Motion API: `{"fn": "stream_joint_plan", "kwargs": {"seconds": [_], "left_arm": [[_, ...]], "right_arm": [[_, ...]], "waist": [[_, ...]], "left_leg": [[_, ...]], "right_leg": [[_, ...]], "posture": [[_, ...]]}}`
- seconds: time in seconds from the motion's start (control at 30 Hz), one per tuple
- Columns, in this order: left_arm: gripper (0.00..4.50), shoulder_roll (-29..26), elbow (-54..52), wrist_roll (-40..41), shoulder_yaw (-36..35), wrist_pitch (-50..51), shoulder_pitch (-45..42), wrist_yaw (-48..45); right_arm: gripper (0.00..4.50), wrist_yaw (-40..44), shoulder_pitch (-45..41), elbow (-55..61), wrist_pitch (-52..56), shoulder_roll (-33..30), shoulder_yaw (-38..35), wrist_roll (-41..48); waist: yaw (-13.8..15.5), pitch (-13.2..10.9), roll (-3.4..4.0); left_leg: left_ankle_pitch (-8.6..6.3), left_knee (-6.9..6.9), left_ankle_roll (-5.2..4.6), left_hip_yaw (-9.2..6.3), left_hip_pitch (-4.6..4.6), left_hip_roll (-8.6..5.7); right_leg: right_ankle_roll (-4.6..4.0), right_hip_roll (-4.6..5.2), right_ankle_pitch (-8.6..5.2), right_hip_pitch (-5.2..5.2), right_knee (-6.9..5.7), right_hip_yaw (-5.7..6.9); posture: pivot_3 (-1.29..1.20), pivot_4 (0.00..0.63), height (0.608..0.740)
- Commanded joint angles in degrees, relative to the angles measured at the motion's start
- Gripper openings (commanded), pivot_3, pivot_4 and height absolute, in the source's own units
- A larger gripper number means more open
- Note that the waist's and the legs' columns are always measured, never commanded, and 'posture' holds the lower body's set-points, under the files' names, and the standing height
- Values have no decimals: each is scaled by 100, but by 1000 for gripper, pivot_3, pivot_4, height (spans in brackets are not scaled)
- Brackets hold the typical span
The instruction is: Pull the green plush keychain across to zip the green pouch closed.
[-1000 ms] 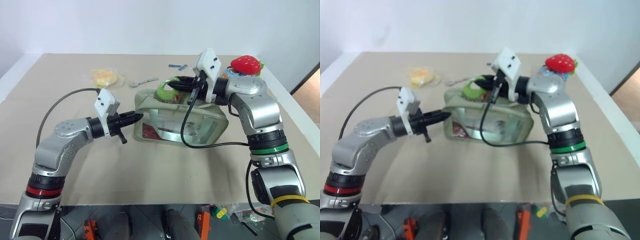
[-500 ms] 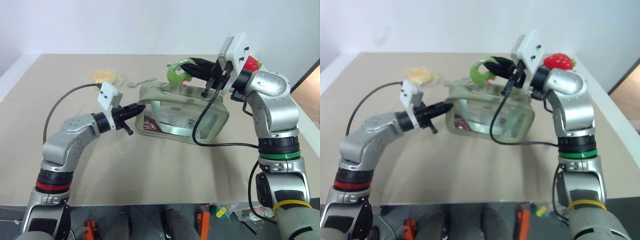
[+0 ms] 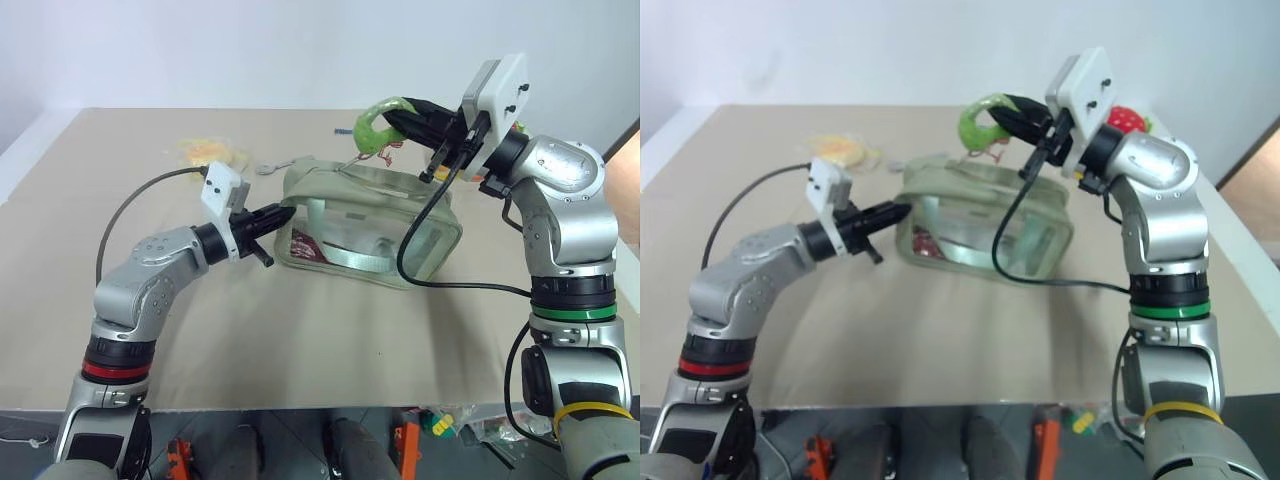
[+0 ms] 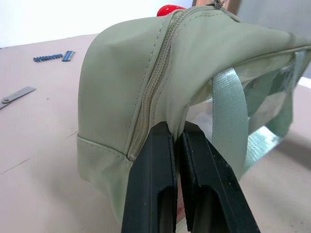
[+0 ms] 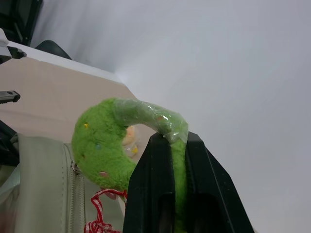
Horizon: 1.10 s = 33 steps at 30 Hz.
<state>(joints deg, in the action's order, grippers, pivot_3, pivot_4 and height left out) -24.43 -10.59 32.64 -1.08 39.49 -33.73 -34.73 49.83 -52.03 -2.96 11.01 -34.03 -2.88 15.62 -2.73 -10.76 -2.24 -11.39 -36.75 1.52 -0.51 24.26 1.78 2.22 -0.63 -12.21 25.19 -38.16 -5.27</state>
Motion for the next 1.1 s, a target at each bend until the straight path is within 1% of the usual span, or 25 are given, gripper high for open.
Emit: {"fn": "stream_joint_plan", "kwargs": {"seconds": [0.03, 0.3, 0.43, 0.5, 0.6, 0.67, 0.77, 0.97, 1.1], "left_arm": [[0, -50, -98, 76, -310, -9, -149, 94], [0, -58, -338, 140, -466, 150, -6, 321], [0, -21, -530, 100, -468, 159, 173, 504], [0, 6, -576, 78, -482, 141, 218, 609], [0, 45, -594, 12, -449, 82, 261, 736], [0, 93, -598, -18, -425, 70, 267, 792], [0, 154, -613, -60, -378, 48, 266, 833], [0, 234, -614, -127, -320, -3, 247, 880], [0, 277, -619, -165, -314, -22, 242, 889]], "right_arm": [[40, -61, -76, 43, -180, -178, -255, 26], [40, -184, 265, -92, -253, -851, -608, -104], [40, -746, 703, -171, -214, -1267, -849, -573], [40, -891, 869, -133, -191, -1364, -874, -677], [40, -1281, 1235, -43, -152, -1505, -833, -1126], [40, -1517, 1419, 114, -3, -1444, -806, -1264], [40, -1868, 1708, 444, 416, -1171, -718, -1354], [40, -2208, 2585, 1141, 995, -728, -205, -1755], [40, -2302, 2948, 1279, 1153, -531, 44, -1927]], "waist": [[0, 0, 0], [7, 0, 0], [10, 0, 0], [10, 0, 0], [-1, 0, 0], [0, 1, 1], [-12, 1, 1], [-2, 2, 0], [-2, 2, 0]], "left_leg": [[0, 0, 0, -1, 0, 0], [0, 0, 0, 4, 1, -2], [0, 1, 0, 5, 0, -3], [0, 1, 0, 10, 0, -3], [2, 2, -3, 20, -11, -2], [6, 1, -6, 19, -13, -3], [12, 0, -7, 29, -16, -5], [23, 0, 2, 28, -16, -6], [27, -1, 4, 31, -15, -8]], "right_leg": [[0, 0, 0, 0, 0, 1], [1, 2, -1, -1, 1, -4], [1, 2, -1, -1, 1, -6], [2, 3, 0, 0, 1, -12], [9, -1, 6, -1, 0, -25], [13, -1, 8, -4, 0, -24], [20, -2, 17, -2, 0, -38], [27, -1, 24, -4, 1, -39], [30, 0, 30, -2, 1, -44]], "posture": [[0, 150, 740], [0, 150, 740], [0, 150, 740], [0, 150, 740], [0, 150, 740], [0, 150, 740], [0, 150, 740], [0, 150, 740], [0, 150, 740]]}}
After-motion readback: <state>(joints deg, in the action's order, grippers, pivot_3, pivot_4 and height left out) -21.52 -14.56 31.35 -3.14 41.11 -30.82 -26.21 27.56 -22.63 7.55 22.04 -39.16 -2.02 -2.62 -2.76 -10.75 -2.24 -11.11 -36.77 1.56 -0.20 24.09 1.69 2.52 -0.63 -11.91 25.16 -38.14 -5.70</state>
